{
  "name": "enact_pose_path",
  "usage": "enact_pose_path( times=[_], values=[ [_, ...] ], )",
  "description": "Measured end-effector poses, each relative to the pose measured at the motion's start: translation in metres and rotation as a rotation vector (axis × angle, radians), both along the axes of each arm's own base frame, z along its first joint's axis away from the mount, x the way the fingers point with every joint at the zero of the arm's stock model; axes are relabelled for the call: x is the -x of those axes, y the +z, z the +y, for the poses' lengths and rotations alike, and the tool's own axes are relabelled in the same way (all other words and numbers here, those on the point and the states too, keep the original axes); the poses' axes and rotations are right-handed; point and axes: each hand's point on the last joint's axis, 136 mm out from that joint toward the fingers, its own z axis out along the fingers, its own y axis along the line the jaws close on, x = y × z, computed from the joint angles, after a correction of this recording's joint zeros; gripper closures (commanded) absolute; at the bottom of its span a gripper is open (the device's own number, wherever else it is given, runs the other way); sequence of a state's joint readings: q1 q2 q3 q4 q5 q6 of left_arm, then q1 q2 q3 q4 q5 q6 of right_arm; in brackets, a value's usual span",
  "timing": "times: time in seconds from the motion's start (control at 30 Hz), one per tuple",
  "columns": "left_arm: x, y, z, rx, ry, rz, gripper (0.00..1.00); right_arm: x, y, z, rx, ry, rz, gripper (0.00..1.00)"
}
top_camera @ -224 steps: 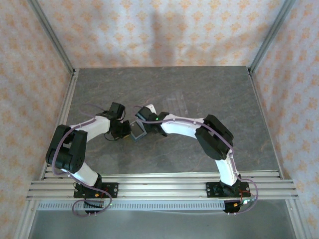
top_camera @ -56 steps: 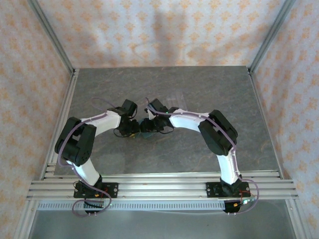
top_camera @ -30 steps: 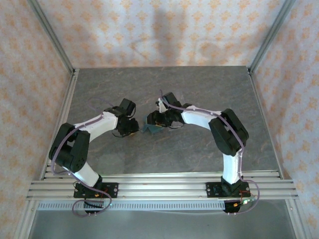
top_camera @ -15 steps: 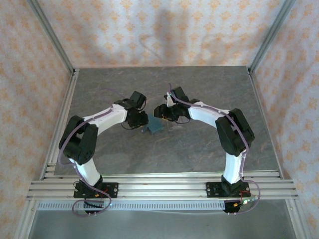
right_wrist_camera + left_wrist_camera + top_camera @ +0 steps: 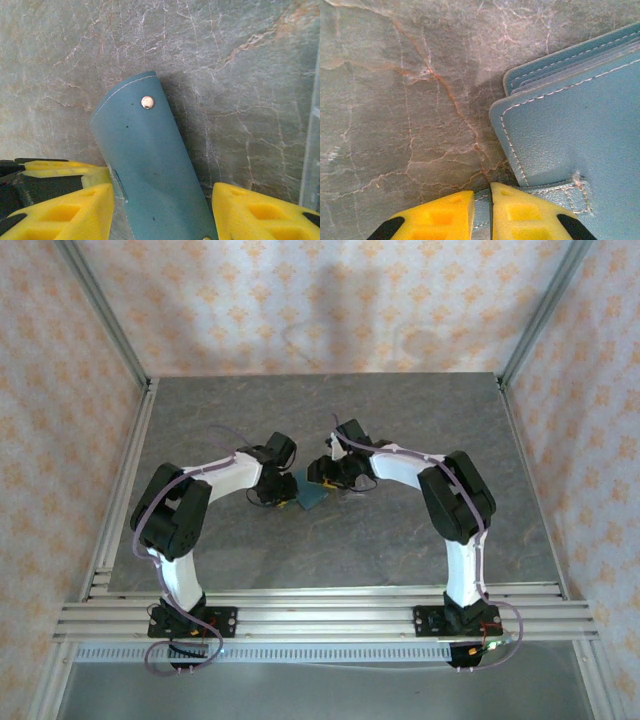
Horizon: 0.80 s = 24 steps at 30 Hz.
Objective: Put the credit cards into the card holder
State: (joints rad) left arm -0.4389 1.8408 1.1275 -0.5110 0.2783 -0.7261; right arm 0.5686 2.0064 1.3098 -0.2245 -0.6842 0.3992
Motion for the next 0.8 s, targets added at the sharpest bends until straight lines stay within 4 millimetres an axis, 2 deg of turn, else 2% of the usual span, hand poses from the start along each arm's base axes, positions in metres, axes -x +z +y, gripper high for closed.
enact_pose_path(
  times=[0.23,0.53,0.6,0.8],
  values=[
    [0.000,-0.002,0.001,0.006,0.006,-0.013,0.84,0.005,-0.004,0.009,-0.043,0.037,0.042,0.46],
    [0.000,-0.002,0.001,0.008,0.010,-0.016,0.85,0.016,0.005,0.027,-0.129,0.101,0.069,0.64],
    [0.000,-0.002,0.001,0.009,0.010,-0.018,0.85,0.018,0.008,0.029,-0.147,0.110,0.075,0.71],
    [0.000,-0.001,0.001,0.011,0.011,-0.022,0.85,0.017,0.010,0.030,-0.153,0.112,0.066,1.00]
  ],
)
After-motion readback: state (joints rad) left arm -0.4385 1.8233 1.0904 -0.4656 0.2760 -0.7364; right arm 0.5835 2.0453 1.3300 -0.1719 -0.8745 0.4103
